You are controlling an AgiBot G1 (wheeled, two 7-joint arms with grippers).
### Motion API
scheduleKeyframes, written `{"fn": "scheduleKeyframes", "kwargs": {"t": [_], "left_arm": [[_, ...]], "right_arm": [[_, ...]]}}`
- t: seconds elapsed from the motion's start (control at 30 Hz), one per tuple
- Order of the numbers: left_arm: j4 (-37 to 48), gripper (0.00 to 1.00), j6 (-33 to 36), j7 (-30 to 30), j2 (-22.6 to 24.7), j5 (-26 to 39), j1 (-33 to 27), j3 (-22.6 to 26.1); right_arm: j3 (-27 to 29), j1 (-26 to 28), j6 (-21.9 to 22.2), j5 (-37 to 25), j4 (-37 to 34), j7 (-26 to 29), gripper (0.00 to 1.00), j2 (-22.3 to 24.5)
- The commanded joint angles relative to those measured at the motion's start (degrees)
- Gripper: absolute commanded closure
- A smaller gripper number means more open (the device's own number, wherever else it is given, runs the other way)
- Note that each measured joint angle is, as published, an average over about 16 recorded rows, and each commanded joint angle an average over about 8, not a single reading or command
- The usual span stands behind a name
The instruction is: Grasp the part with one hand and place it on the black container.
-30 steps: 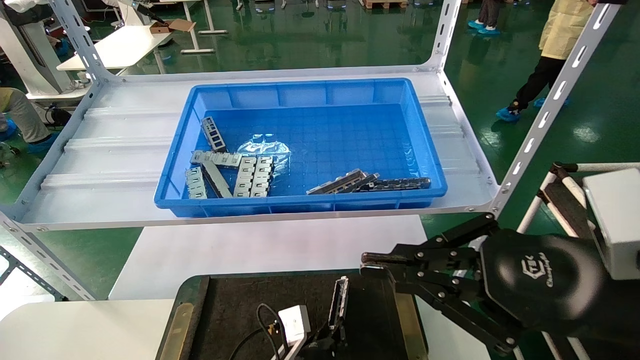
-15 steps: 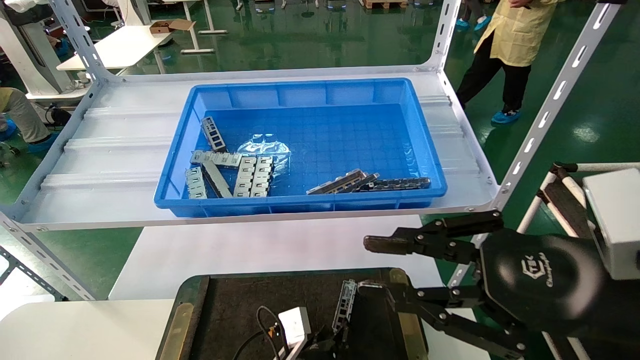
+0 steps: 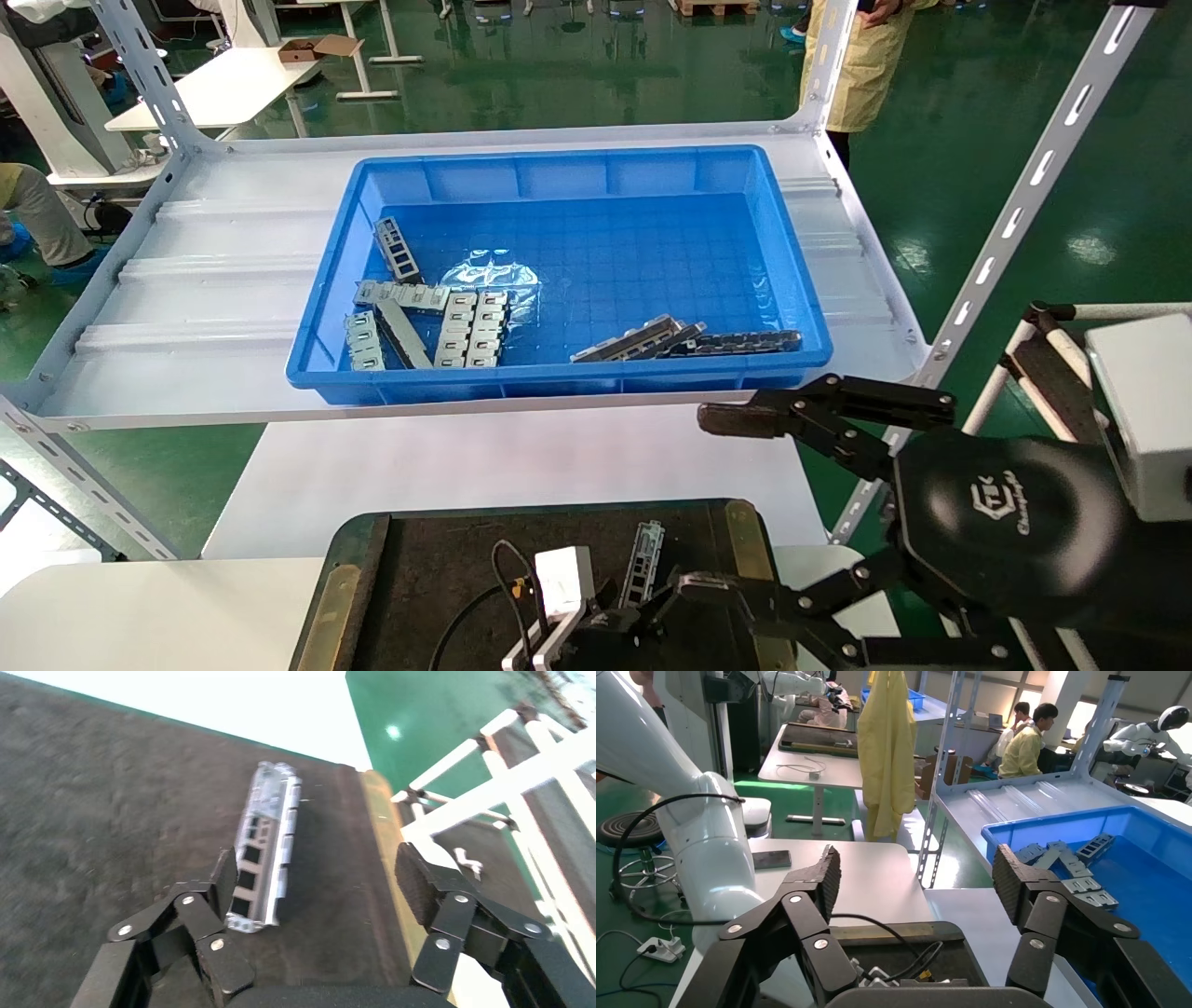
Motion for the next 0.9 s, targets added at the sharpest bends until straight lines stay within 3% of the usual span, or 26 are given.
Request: {"fn": "scheduleKeyframes", "kwargs": {"t": [0.03,0.3,0.57,0.73,0.9], "left_arm": [[-1.2,0.0,1.5,-0.1,-1.2,0.9,-0.3,0.3],[-2.9,0.0,15.9,-2.5,-9.3,5.9,-2.8,-1.6],[-3.2,0.0,32.8,-3.6,-16.2,11.4,-3.6,-8.7],[-3.2,0.0,43.3,-0.3,-20.1,12.8,-2.6,-14.9],[-2.9,0.0,54.7,7.0,-23.6,12.0,-1.0,-21.4]], "right_arm": [[0.0,0.0,0.0,0.0,0.0,0.0,0.0,0.0],[0.0,0.0,0.0,0.0,0.0,0.0,0.0,0.0],[0.0,0.0,0.0,0.0,0.0,0.0,0.0,0.0],[0.0,0.0,0.0,0.0,0.0,0.0,0.0,0.0],[0.0,0.0,0.0,0.0,0.0,0.0,0.0,0.0]]}}
